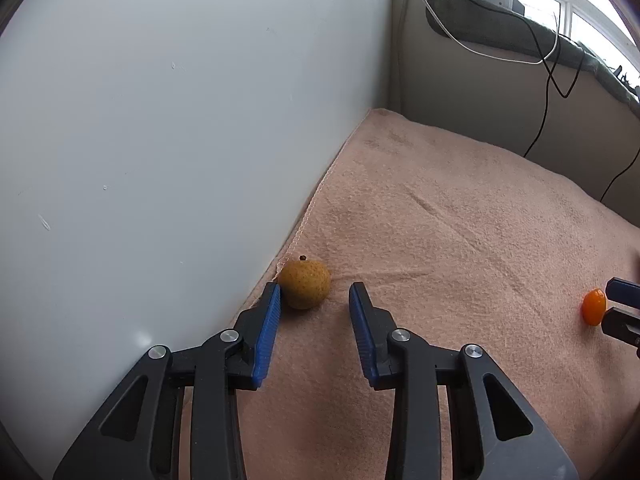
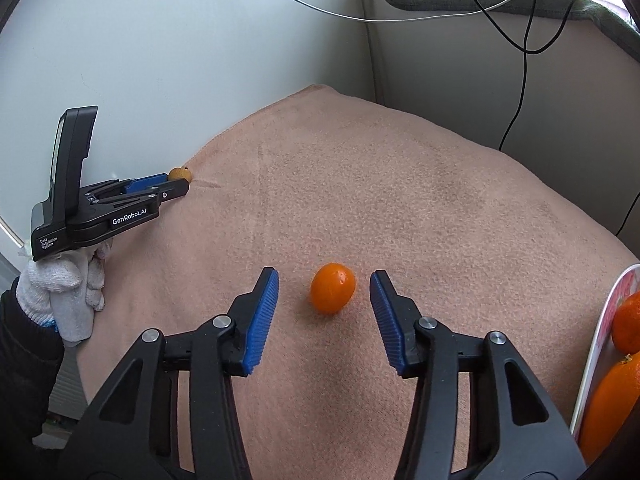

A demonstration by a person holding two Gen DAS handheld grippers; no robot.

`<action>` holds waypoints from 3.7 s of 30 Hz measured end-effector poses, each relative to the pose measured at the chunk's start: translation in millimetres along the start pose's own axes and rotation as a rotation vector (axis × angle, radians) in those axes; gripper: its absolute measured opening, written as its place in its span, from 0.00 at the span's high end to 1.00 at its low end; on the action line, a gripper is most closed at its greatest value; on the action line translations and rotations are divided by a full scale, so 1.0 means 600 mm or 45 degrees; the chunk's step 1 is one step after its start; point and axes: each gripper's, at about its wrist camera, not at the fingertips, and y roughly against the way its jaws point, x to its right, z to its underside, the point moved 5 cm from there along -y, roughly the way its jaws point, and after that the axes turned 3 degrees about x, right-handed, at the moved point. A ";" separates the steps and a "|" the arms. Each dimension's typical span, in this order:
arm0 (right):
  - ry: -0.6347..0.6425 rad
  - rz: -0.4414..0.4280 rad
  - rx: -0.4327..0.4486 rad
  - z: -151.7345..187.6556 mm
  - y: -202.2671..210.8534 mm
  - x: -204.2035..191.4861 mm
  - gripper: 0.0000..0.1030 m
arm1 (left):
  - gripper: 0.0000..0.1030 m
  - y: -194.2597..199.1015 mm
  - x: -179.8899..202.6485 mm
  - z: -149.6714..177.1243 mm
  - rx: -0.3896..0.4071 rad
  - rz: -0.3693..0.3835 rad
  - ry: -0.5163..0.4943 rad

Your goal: Organize fruits

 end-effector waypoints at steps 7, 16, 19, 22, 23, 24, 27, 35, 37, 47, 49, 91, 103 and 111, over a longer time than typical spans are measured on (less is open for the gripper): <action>0.025 0.025 -0.032 -0.002 -0.021 -0.006 0.62 | 0.79 -0.006 0.001 -0.004 0.021 -0.052 -0.029; 0.023 0.053 -0.056 0.006 -0.034 -0.004 0.76 | 0.80 0.000 -0.006 -0.006 0.044 0.013 0.021; 0.018 0.050 -0.028 0.004 -0.025 -0.004 0.76 | 0.80 0.016 -0.004 -0.005 0.059 0.047 0.028; 0.013 0.047 -0.001 0.004 -0.010 -0.005 0.76 | 0.80 0.039 0.003 -0.003 0.080 0.079 0.026; 0.008 0.046 0.009 0.004 -0.003 -0.005 0.76 | 0.80 0.047 0.008 -0.004 0.089 0.097 0.031; 0.002 0.045 0.020 0.006 0.004 -0.004 0.76 | 0.80 0.054 0.015 -0.007 0.100 0.118 0.031; -0.020 0.047 0.057 0.010 0.035 0.003 0.76 | 0.80 0.083 0.045 -0.013 0.137 0.178 0.001; -0.103 0.127 0.188 0.023 0.148 0.061 0.76 | 0.80 0.138 0.175 -0.038 0.217 0.391 -0.104; -0.128 0.160 0.220 0.029 0.180 0.082 0.76 | 0.80 0.150 0.217 -0.041 0.225 0.453 -0.140; -0.266 0.382 0.314 0.069 0.300 0.194 0.76 | 0.80 0.200 0.428 -0.044 0.191 0.814 -0.300; -0.292 0.412 0.319 0.076 0.314 0.211 0.76 | 0.80 0.210 0.467 -0.041 0.186 0.865 -0.336; -0.348 0.503 0.334 0.135 0.375 0.241 0.39 | 0.41 0.272 0.550 -0.030 0.206 0.958 -0.414; -0.408 0.562 0.368 0.161 0.402 0.235 0.15 | 0.22 0.301 0.517 0.000 0.215 0.898 -0.410; -0.399 0.618 0.377 0.174 0.417 0.219 0.08 | 0.21 0.318 0.498 0.027 0.214 0.850 -0.409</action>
